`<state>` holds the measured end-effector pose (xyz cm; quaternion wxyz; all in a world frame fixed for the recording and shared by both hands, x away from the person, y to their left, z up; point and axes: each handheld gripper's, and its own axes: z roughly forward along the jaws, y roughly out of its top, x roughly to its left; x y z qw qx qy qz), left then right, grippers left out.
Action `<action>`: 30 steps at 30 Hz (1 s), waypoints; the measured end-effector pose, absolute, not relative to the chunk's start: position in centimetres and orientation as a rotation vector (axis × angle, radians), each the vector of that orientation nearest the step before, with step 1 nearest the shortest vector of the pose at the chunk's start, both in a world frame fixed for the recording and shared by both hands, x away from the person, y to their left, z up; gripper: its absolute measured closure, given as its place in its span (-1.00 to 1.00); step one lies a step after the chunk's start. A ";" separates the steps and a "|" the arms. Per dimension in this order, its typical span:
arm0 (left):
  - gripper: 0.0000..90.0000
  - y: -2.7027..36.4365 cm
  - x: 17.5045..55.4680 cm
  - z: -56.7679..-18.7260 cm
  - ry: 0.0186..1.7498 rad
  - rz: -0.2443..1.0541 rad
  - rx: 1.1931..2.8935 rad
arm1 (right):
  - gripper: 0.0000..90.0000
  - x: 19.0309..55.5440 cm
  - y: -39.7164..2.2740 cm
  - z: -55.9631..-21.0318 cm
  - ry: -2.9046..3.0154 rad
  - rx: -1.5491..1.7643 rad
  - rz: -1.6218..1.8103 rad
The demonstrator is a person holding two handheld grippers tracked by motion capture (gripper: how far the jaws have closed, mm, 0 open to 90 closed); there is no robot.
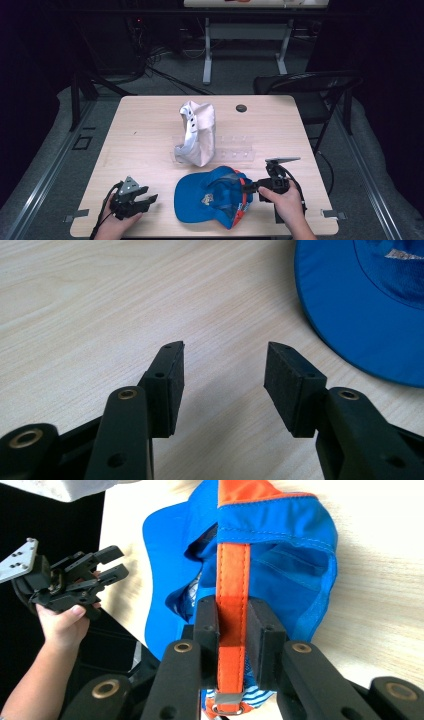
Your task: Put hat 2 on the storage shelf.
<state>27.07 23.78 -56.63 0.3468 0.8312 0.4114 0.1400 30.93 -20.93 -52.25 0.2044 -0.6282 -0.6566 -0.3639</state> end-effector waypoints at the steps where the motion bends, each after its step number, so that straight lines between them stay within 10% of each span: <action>1: 0.13 23.8 27.1 -56.6 1.067 0.363 2.156 | 0.72 31.0 -21.0 -52.2 -1.848 -1.738 -1.002; 30: 0.12 23.9 27.0 -56.5 1.070 0.373 2.145 | 0.72 32.9 -20.6 -45.9 -2.117 -1.833 -0.769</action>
